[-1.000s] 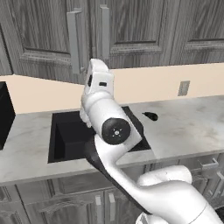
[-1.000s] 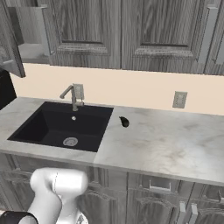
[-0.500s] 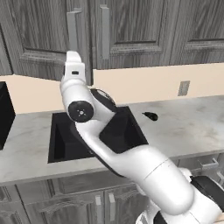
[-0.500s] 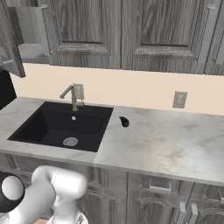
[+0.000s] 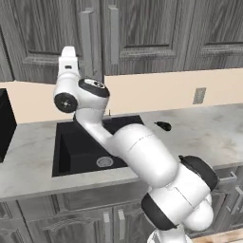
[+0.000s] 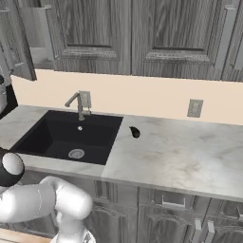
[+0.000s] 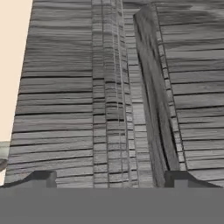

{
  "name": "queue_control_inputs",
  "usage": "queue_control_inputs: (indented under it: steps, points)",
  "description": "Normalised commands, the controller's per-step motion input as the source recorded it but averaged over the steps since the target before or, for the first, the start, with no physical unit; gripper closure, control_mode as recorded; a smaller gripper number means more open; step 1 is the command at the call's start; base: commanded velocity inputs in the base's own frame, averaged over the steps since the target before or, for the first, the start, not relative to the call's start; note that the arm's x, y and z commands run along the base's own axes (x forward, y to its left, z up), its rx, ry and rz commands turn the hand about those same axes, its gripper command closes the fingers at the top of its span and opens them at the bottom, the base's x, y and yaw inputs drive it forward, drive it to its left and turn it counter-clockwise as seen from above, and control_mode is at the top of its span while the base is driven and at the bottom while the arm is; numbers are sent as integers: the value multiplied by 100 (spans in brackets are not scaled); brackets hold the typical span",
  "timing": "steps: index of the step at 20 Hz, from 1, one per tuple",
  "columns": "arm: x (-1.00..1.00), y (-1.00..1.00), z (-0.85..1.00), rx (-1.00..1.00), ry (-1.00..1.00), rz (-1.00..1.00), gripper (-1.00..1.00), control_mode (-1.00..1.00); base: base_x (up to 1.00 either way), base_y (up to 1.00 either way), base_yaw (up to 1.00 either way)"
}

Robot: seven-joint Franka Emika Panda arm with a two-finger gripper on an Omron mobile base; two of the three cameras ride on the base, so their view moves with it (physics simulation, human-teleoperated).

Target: Close all open cabinet doors.

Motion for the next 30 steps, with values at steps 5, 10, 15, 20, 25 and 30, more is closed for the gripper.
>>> queue_control_inputs:
  steps: [5, 10, 15, 20, 25, 30]
  points:
    - [100, 0, -15, -8, 0, -11, -100, -100, 0, 0, 0]
    - [100, 0, -21, -7, 0, -8, -100, -100, 0, 0, 0]
    - [85, 0, -27, -4, 0, 0, -100, -100, 0, 0, 0]
    - [10, 13, -31, 0, -1, 0, -100, -100, 0, 0, 0]
    - [-84, 45, -26, 0, -16, -1, -100, -100, 0, 0, 0]
    - [-100, 26, -1, 0, -24, -9, -100, -100, 0, 0, 0]
